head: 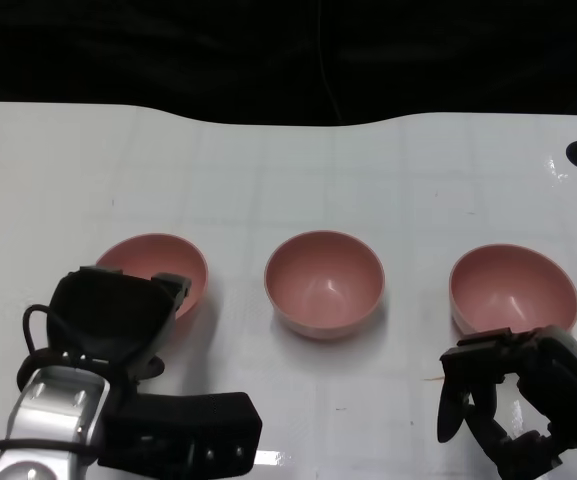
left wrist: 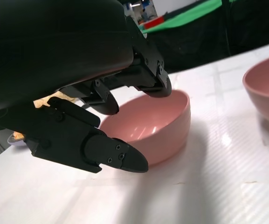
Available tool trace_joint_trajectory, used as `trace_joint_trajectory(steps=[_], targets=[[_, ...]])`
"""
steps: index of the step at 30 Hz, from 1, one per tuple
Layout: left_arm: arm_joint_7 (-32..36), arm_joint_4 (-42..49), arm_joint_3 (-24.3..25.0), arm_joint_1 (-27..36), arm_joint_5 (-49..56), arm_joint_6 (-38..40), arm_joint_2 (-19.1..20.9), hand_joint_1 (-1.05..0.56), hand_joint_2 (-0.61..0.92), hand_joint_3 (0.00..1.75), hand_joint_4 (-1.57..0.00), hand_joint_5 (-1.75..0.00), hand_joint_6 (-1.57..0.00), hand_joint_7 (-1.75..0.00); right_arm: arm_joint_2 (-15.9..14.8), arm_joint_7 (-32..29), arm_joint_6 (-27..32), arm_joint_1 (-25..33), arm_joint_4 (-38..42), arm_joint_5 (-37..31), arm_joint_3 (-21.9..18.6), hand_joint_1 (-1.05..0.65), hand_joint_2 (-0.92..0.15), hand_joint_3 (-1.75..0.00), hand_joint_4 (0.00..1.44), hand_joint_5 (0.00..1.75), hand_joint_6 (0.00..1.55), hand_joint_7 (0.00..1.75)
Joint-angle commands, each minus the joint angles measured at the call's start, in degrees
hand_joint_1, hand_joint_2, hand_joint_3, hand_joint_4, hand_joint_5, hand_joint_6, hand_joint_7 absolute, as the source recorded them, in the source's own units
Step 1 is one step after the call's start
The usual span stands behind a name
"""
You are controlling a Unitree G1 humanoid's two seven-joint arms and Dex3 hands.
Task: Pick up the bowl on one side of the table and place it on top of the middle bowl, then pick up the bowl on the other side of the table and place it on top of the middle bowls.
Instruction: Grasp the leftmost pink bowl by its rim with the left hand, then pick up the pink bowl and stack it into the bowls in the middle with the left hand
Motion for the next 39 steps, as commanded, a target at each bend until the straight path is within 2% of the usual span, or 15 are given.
trace_joint_trajectory(steps=[1,3,4,7,9,10,11,12,13,20,25,31,34,37,39], targets=[[2.8,5.1,-1.5,-2.5,0.0,0.2,1.4,-0.49,0.92,0.13,-0.79,-0.22,-0.64,-0.05,-0.6,0.1,0.5,0.6,-0.7,0.5,-0.2,0.24,-0.07,-1.63,0.97,1.69,0.99,1.21],[4.8,8.0,-2.1,-3.6,-0.9,-0.4,1.5,-0.49,0.92,0.13,-0.82,-0.23,-0.66,-0.05,-0.6,0.1,0.6,0.6,-0.8,0.4,-0.2,0.23,-0.07,-1.63,0.97,1.69,0.99,1.21],[7.1,10.2,-2.3,-4.3,-1.7,-1.2,1.5,-0.43,0.92,0.15,-0.92,-0.31,-0.76,-0.08,-0.6,0.1,0.5,0.5,-0.7,0.4,-0.2,0.24,-0.07,-1.63,0.97,1.69,0.99,1.21],[12.3,15.1,-3.1,-6.1,-3.4,-3.2,1.8,-0.34,0.92,0.16,-0.84,-0.98,-1.03,-0.06,-0.6,0.0,0.4,0.5,-0.7,0.4,-0.2,0.23,-0.07,-1.63,0.97,1.70,0.99,1.21],[14.6,17.5,-3.6,-7.1,-4.7,-4.4,2.2,-0.33,0.92,0.18,-0.78,-1.31,-1.13,-0.10,-0.6,0.1,0.4,0.5,-0.6,0.5,-0.1,0.23,-0.07,-1.63,0.96,1.71,0.99,1.21],[15.6,18.4,-3.8,-7.5,-5.3,-5.0,2.4,-0.33,0.92,0.19,-0.75,-1.52,-1.13,-0.30,-0.6,0.1,0.3,0.5,-0.5,0.5,-0.1,0.22,-0.07,-1.63,0.96,1.71,0.99,1.21],[17.3,19.1,-3.8,-7.7,-6.1,-5.8,2.5,-0.33,0.92,0.19,-0.73,-1.65,-0.97,-0.72,-0.7,0.0,0.3,0.5,-0.6,0.4,-0.2,0.22,-0.07,-1.63,0.96,1.71,0.98,1.21],[18.5,19.4,-3.8,-7.8,-6.7,-6.3,2.6,-0.32,0.92,0.18,-0.75,-1.70,-0.87,-0.99,-0.7,0.0,0.4,0.5,-0.7,0.2,-0.2,0.21,-0.07,-1.63,0.96,1.71,0.98,1.21],[19.4,19.1,-3.8,-7.8,-7.2,-6.8,2.9,-0.31,0.92,0.17,-0.76,-1.72,-0.81,-1.17,-0.7,0.0,0.3,0.5,-0.7,0.2,-0.2,0.21,-0.07,-1.63,0.95,1.70,0.98,1.21],[22.3,16.1,-4.1,-7.7,-9.2,-9.0,4.5,-0.30,0.92,0.19,-0.74,-1.75,-0.76,-1.20,-0.6,0.0,0.3,0.4,-0.6,0.2,-0.1,0.21,-0.08,-1.63,0.96,1.69,0.98,1.21],[25.4,12.9,-3.7,-6.9,-10.5,-11.0,5.1,-0.28,0.90,0.07,-0.81,-1.68,-0.96,-0.86,-0.6,0.0,0.1,0.4,-0.4,0.4,-0.1,0.22,-0.08,-1.62,0.96,1.69,0.98,1.21],[29.7,9.6,-3.5,-6.9,-11.9,-14.3,5.3,-0.27,0.88,0.04,-0.83,-1.73,-1.02,-0.80,-0.6,-0.1,-0.2,0.3,-0.1,0.2,-0.1,0.23,-0.09,-1.61,0.96,1.68,0.98,1.20],[30.9,8.2,-3.7,-7.1,-11.8,-15.9,5.4,-0.26,0.86,0.03,-0.86,-1.75,-0.89,-1.18,-0.6,0.0,-0.1,0.2,0.0,0.3,0.0,0.23,-0.09,-1.60,0.96,1.69,0.98,1.20],[31.3,7.1,-4.0,-7.4,-11.1,-16.3,5.1,-0.25,0.89,0.05,-0.86,-1.75,-0.86,-1.23,-0.5,-0.1,0.0,0.2,-0.1,0.2,0.0,0.23,-0.09,-1.61,0.96,1.69,0.98,1.20],[30.9,6.4,-4.2,-7.7,-10.4,-15.8,4.7,-0.25,0.85,0.03,-0.87,-1.75,-0.94,-1.06,-0.4,-0.2,-0.2,0.2,0.0,0.0,0.0,0.24,-0.08,-1.60,0.96,1.69,0.99,1.20]])
